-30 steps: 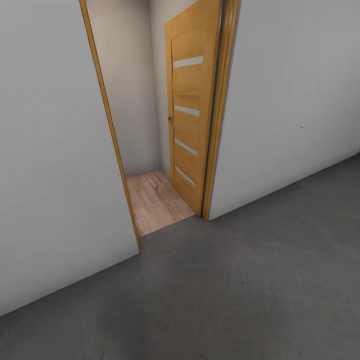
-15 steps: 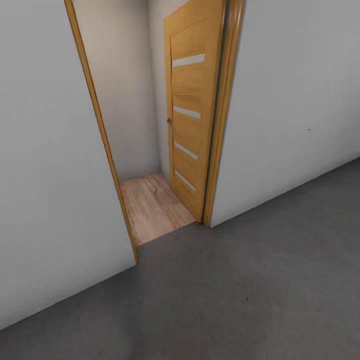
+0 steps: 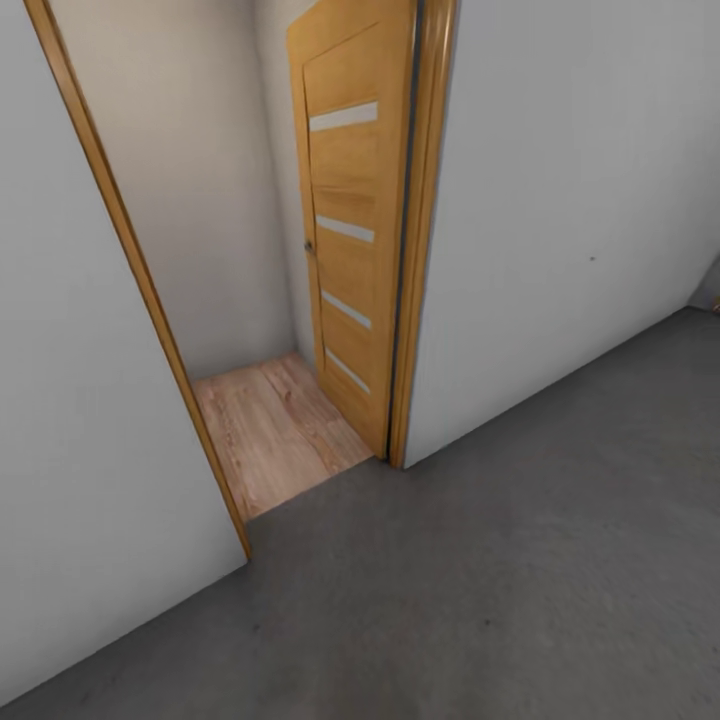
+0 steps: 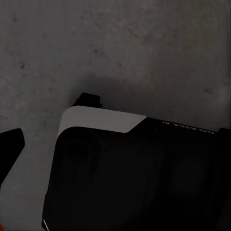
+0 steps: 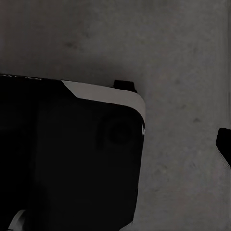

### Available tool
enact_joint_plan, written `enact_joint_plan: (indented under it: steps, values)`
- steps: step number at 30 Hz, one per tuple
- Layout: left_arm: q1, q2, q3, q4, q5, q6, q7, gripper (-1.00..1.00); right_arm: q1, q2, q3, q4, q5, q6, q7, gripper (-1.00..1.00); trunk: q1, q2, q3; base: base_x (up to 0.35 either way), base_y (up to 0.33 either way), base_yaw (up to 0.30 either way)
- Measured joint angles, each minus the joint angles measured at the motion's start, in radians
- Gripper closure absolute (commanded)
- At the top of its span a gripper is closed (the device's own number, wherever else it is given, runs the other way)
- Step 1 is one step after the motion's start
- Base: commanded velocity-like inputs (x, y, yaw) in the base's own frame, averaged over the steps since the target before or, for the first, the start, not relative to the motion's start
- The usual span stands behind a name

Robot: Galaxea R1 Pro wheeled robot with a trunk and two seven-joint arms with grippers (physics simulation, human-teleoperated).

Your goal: Move the two storage containers from the living room to the garage. In the garage, place one container on the floor and stack the other container on top of it (either order is fine).

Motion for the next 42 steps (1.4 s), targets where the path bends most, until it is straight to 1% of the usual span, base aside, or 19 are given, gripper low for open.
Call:
enact_joint_plan:
  steps: [42]
  values:
    - [0.0,0.002,0.0,0.0,0.003,0.0,0.0,-1.0,0.0,0.0,0.0,0.0,0.002,0.0,0.0,-1.0,0.0,0.0,0.0,0.321,0.0,-0.001]
